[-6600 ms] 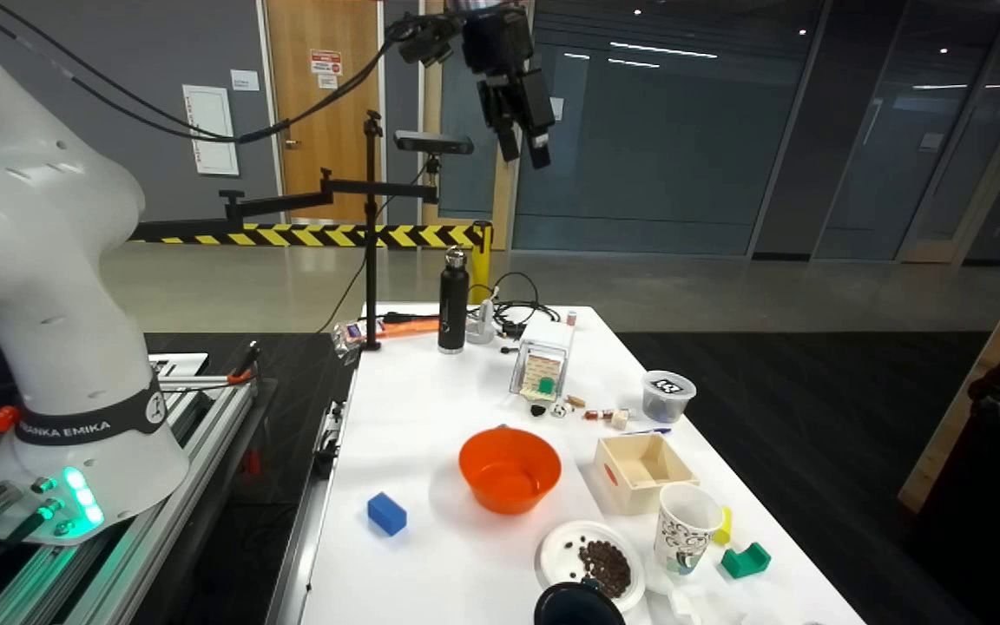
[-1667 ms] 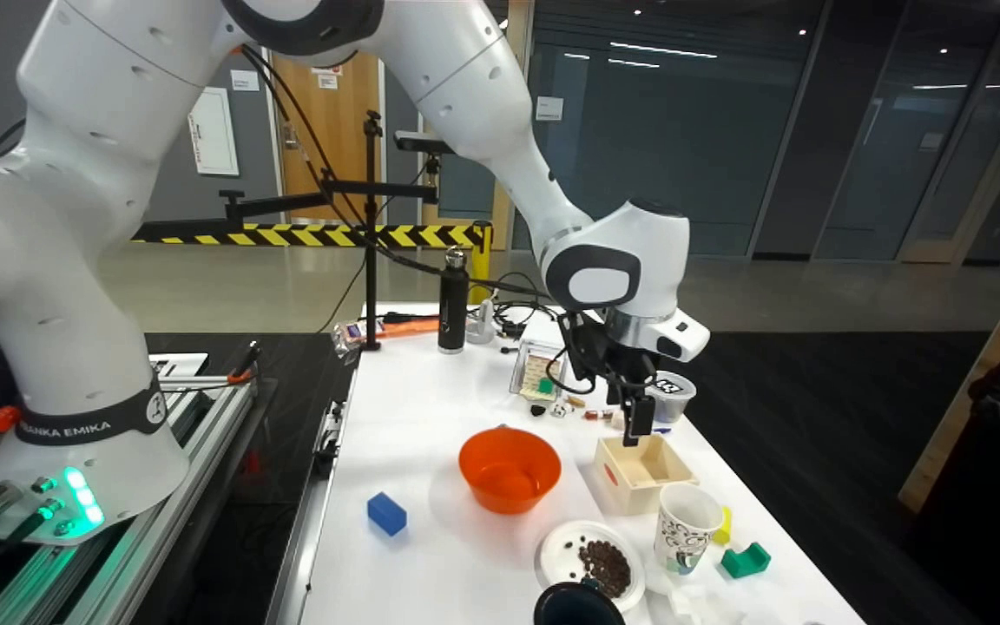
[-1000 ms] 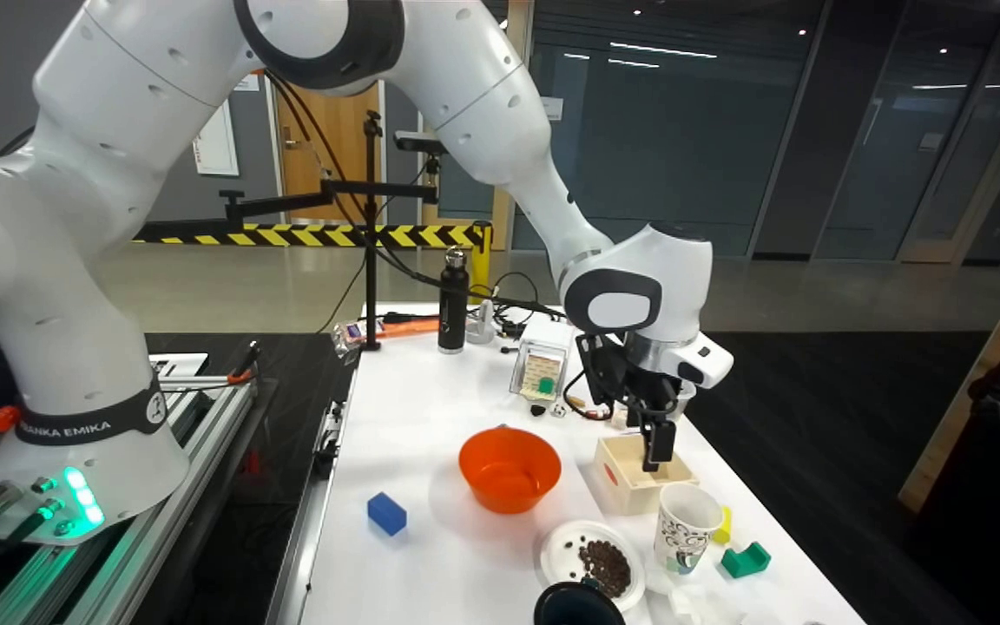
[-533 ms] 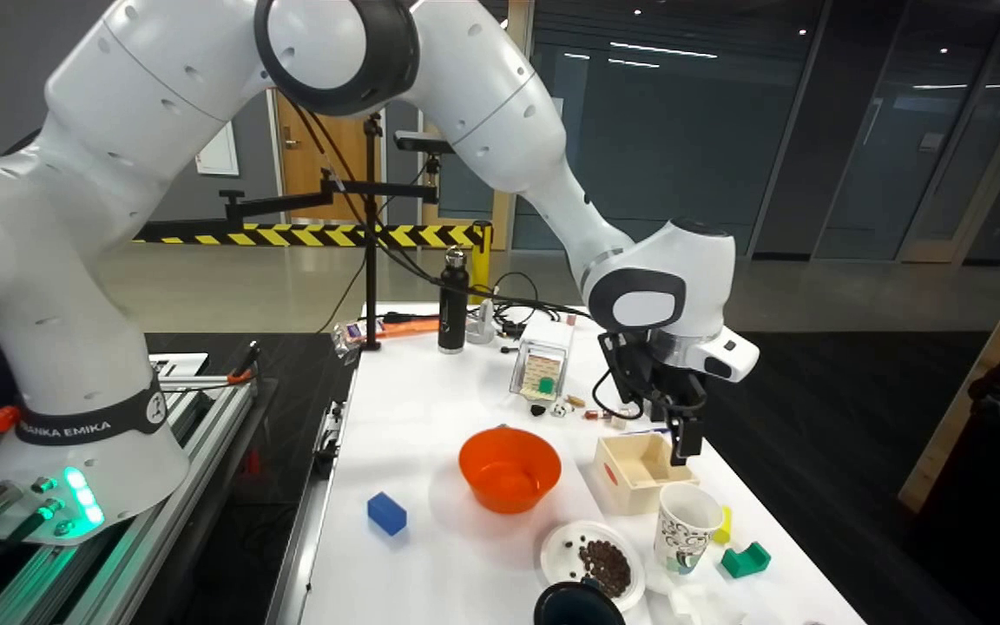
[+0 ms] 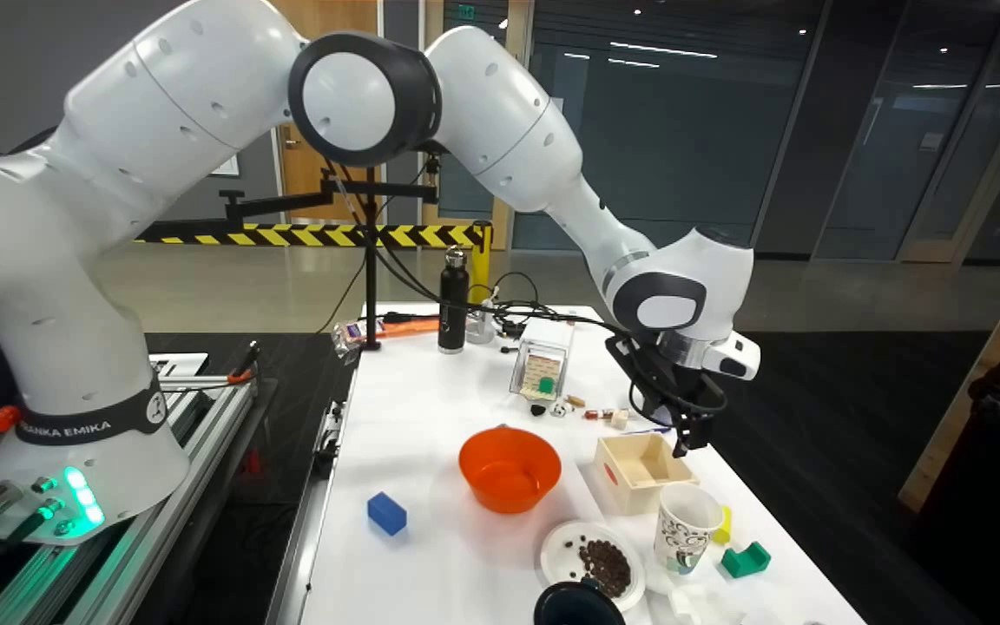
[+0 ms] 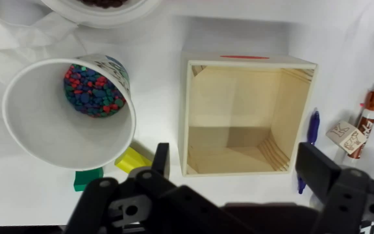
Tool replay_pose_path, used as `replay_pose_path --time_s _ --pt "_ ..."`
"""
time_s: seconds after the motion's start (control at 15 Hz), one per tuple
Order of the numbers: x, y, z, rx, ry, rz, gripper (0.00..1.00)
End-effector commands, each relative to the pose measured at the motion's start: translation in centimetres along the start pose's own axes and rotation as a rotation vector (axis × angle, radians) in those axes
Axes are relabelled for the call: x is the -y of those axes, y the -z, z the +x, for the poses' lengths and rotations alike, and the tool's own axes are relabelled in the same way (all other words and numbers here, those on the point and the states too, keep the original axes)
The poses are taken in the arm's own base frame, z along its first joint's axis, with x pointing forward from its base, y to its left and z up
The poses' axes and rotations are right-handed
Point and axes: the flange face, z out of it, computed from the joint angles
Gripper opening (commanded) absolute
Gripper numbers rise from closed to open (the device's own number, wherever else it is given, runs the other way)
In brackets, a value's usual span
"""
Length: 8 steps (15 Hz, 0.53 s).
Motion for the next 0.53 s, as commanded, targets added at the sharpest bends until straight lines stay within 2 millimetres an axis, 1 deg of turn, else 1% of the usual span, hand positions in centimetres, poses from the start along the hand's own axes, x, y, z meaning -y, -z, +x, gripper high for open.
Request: replay_pose_path --time_s 0.0,0.27,0.47 --pt "-0.9 -1.7 0.7 0.038 0.086 0.035 1.0" --pt "-2.1 -3.8 -0.1 0.093 0.132 0.066 1.0" --pt "-3.0 -4.9 -0.5 0.126 0.14 0.08 1.0"
